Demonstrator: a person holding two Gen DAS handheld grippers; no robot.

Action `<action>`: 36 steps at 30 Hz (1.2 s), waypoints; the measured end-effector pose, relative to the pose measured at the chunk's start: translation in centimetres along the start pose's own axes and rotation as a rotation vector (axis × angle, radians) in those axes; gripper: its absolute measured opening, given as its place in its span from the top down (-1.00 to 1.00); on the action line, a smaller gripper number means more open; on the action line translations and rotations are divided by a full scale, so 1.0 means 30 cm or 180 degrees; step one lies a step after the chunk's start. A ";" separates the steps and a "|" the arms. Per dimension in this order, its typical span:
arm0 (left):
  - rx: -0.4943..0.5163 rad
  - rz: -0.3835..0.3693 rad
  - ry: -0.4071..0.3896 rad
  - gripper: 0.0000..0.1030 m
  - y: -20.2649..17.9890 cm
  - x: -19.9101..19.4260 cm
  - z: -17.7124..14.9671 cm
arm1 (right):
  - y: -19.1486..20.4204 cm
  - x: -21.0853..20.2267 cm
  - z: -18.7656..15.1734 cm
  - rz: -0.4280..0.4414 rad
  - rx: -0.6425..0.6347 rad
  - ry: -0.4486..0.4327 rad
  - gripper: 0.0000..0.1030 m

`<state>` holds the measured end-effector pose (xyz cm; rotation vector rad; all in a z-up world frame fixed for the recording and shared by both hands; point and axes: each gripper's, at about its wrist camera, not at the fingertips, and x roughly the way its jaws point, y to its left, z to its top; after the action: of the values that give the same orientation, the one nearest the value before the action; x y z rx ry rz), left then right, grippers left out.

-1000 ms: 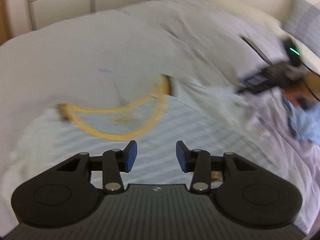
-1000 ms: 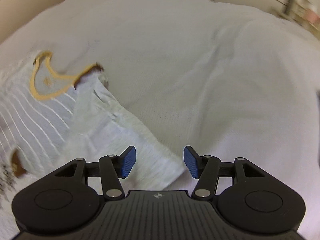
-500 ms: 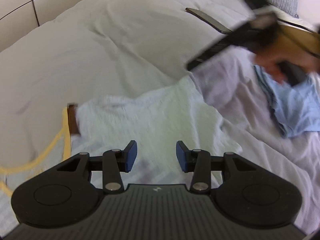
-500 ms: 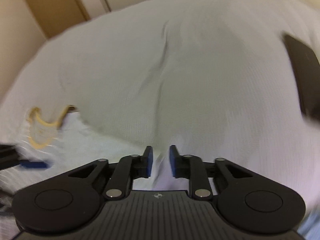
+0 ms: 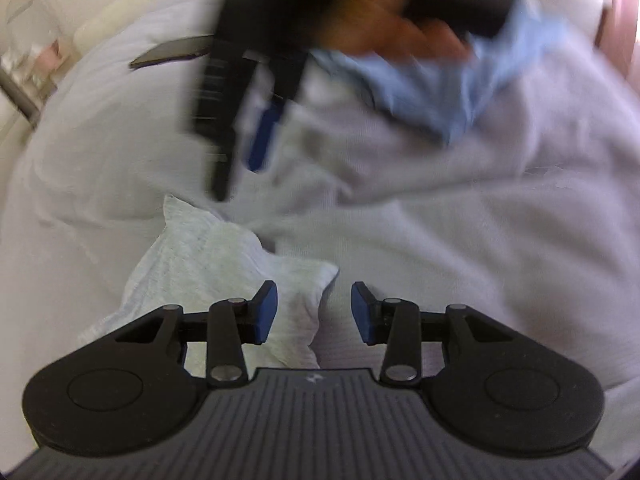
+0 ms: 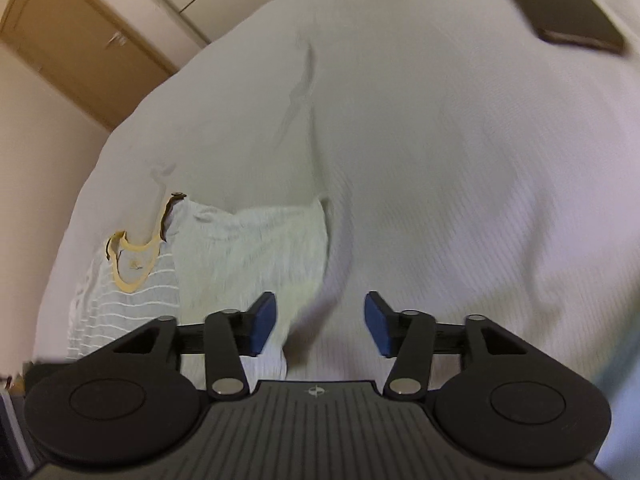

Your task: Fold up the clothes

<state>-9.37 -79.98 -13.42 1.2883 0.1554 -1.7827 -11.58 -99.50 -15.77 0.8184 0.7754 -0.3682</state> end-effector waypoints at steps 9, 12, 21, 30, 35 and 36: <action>-0.0074 0.0201 0.0051 1.00 -0.072 0.047 -0.001 | -0.041 0.182 0.134 0.0023 0.0051 0.0059 0.93; -0.0661 -0.0038 -0.0400 1.00 -0.033 -0.002 0.033 | 0.006 0.109 0.163 -0.0167 -0.0173 -0.0158 0.95; -0.1315 -0.0301 -0.0258 0.50 0.010 0.039 0.060 | 0.038 0.083 0.163 -0.0686 -0.0585 -0.0186 0.71; -0.2063 0.0285 -0.0065 0.49 0.115 -0.293 -0.225 | 0.276 -0.044 -0.015 -0.0346 -0.0463 -0.0198 0.30; -0.2276 0.0838 0.0395 0.47 0.221 -0.545 -0.611 | 0.600 0.040 -0.113 -0.0020 -0.0720 0.0010 0.29; -0.2300 0.0948 0.0492 0.47 0.246 -0.594 -0.698 | 0.668 0.062 -0.134 0.0042 -0.0767 0.0046 0.29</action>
<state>11.35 -62.12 -5.58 0.8582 0.6019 -1.1990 -0.81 -83.56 -8.60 0.6003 0.8101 -0.2512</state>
